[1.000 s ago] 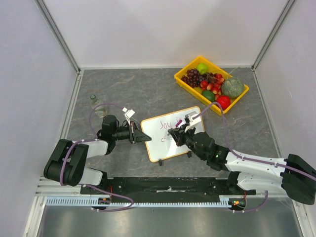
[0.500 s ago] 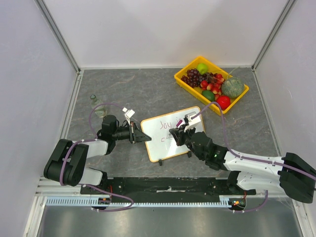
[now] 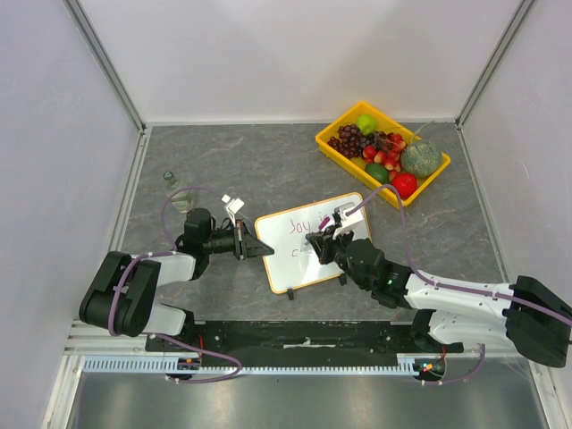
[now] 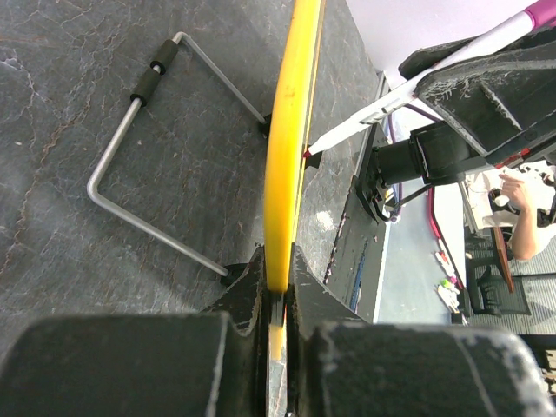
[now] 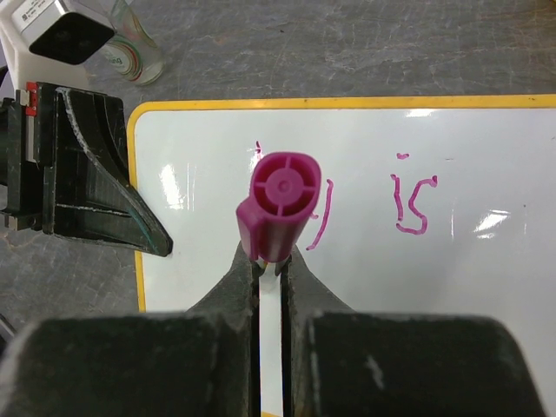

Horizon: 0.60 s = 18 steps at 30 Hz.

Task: Write a sentence on the whiteboard
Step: Write on the whiteboard at the whiteboard stand.

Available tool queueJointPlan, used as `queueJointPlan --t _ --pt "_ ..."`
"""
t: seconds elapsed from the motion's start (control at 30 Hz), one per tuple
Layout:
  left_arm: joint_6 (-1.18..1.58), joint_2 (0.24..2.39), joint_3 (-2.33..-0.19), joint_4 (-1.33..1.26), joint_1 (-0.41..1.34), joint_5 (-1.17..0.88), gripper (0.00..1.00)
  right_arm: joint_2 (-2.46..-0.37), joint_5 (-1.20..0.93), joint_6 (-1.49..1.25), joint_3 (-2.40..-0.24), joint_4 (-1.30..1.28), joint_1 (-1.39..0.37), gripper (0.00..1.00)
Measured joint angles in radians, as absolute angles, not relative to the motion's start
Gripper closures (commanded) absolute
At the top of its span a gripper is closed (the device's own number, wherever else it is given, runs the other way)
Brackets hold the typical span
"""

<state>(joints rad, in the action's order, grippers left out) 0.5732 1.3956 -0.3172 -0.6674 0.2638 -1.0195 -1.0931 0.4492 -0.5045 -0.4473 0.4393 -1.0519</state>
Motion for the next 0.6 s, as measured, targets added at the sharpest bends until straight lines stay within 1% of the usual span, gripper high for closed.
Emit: queueJointPlan --t 0.27,0.6 --pt "0.573 1.398 -0.317 -0.669 0.264 -1.021 0.98 -1.054 0.474 -0.5 -0.447 0.44 -1.052 1.0" --pt "0.573 1.398 -0.317 -0.67 0.264 -1.021 0.98 -1.088 0.48 -0.498 -0.447 0.442 -1.052 1.0"
